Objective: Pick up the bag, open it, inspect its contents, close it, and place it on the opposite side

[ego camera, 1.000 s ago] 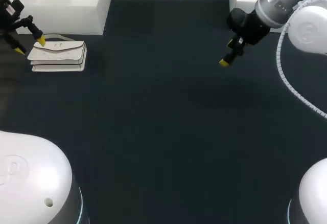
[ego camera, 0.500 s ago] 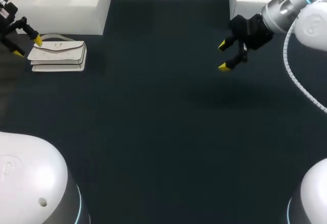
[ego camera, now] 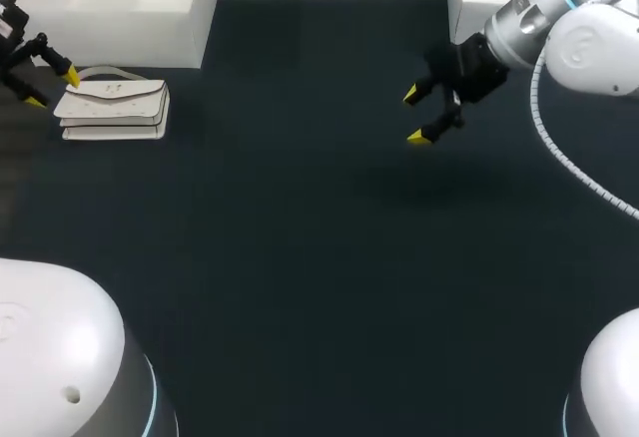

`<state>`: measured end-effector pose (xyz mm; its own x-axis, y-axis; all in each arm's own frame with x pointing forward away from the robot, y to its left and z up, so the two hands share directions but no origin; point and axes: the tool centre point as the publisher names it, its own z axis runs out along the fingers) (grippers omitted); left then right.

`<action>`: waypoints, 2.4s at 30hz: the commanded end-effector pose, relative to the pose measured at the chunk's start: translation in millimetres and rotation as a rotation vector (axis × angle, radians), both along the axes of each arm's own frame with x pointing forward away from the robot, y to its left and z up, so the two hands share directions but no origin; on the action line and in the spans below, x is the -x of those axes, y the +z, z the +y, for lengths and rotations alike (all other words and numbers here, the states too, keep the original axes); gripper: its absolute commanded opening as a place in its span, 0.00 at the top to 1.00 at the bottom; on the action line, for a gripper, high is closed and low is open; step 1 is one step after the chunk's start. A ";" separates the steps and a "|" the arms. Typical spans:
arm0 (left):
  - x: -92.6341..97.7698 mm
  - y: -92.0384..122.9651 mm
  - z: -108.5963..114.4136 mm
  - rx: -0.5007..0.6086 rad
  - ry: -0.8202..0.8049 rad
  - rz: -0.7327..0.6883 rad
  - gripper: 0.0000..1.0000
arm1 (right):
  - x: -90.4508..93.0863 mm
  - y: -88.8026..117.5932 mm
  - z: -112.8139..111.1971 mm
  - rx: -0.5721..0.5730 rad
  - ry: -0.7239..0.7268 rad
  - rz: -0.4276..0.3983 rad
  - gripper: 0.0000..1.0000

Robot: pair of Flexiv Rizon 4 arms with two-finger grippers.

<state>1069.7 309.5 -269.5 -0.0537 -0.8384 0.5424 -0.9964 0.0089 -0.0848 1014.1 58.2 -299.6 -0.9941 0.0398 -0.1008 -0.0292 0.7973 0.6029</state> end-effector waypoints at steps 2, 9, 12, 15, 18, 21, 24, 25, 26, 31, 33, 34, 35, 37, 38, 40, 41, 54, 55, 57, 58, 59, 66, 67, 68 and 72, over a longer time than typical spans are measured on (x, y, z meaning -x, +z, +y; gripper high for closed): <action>-18.3 -2.1 17.8 0.043 0.005 0.008 0.00 | -20.9 -14.5 13.9 0.008 -0.007 0.014 0.00; -26.3 -6.0 23.2 0.080 0.014 0.009 0.00 | -31.0 -20.6 22.5 -0.017 0.006 -0.004 0.00; -27.9 -9.1 26.9 0.087 0.020 0.011 0.00 | -34.4 -25.9 25.6 -0.015 0.021 0.000 0.00; -29.2 -11.3 30.8 0.088 0.024 0.012 0.00 | -38.0 -30.9 26.8 -0.011 0.033 0.005 0.00; -29.5 -13.1 33.6 0.091 0.030 0.011 0.00 | -41.9 -35.5 26.0 -0.010 0.034 0.014 0.00; -29.4 -14.3 35.0 0.095 0.034 0.010 0.00 | -45.0 -38.3 26.1 -0.015 0.033 0.018 0.00; -29.7 -16.1 36.5 0.100 0.038 0.006 0.00 | -48.9 -42.1 27.0 -0.022 0.025 0.022 0.00; -30.2 -16.8 37.6 0.101 0.039 0.005 0.00 | -50.2 -43.4 26.8 -0.026 0.020 0.028 0.00; -30.9 -17.4 38.6 0.101 0.041 0.004 0.00 | -50.2 -43.4 26.8 -0.026 0.020 0.028 0.00; -37.2 -23.9 46.7 0.118 0.061 -0.007 0.00 | -50.2 -43.4 26.8 -0.026 0.020 0.028 0.00; -41.3 -29.0 49.9 0.147 0.065 -0.014 0.00 | -50.2 -43.4 26.8 -0.026 0.020 0.028 0.00; -43.6 -31.5 51.3 0.147 0.071 -0.014 0.00 | -50.2 -43.4 26.8 -0.026 0.020 0.028 0.00; -45.7 -34.0 51.8 0.157 0.075 -0.012 0.00 | -50.2 -43.4 26.8 -0.026 0.020 0.028 0.00; -49.9 -38.8 52.8 0.172 0.079 -0.013 0.00 | -50.2 -43.4 26.8 -0.026 0.020 0.028 0.00; -51.9 -41.1 53.1 0.174 0.082 -0.011 0.00 | -50.2 -43.4 26.8 -0.026 0.020 0.028 0.00; -56.2 -45.7 54.5 0.186 0.090 -0.009 0.00 | -50.2 -43.4 26.8 -0.026 0.020 0.028 0.00; -57.6 -48.0 55.0 0.188 0.093 -0.007 0.00 | -50.2 -43.4 26.8 -0.026 0.020 0.028 0.00; -83.3 -65.1 56.8 0.206 0.114 0.012 0.37 | -50.2 -43.4 26.8 -0.026 0.020 0.028 0.00; -85.3 -65.0 55.6 0.200 0.111 0.015 0.49 | -50.2 -43.4 26.8 -0.026 0.020 0.028 0.00; -87.4 -64.9 53.9 0.197 0.109 0.016 0.63 | -50.2 -43.4 26.8 -0.026 0.020 0.028 0.00; -88.3 -64.7 53.0 0.195 0.108 0.016 0.79 | -50.2 -43.4 26.8 -0.026 0.020 0.028 0.00; -88.8 -64.4 52.2 0.194 0.107 0.016 0.90 | -50.2 -43.4 26.8 -0.026 0.020 0.028 0.00; -87.8 -61.2 44.4 0.191 0.086 0.021 1.00 | -50.2 -43.4 26.8 -0.026 0.020 0.028 0.00; -86.6 -59.9 42.5 0.190 0.082 0.020 1.00 | -50.2 -43.4 26.8 -0.026 0.020 0.028 0.00; -85.7 -58.9 41.2 0.190 0.078 0.020 1.00 | -50.2 -43.4 26.8 -0.026 0.020 0.028 0.00; -80.1 -49.7 31.3 0.173 0.051 0.014 1.00 | -50.2 -43.4 26.8 -0.026 0.020 0.028 0.00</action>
<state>1145.4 337.3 -322.3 0.0014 -0.7436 0.6687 -0.9516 -0.2064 -0.2275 1062.7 84.6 -342.4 -0.9970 0.0234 -0.0741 -0.0280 0.7814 0.6234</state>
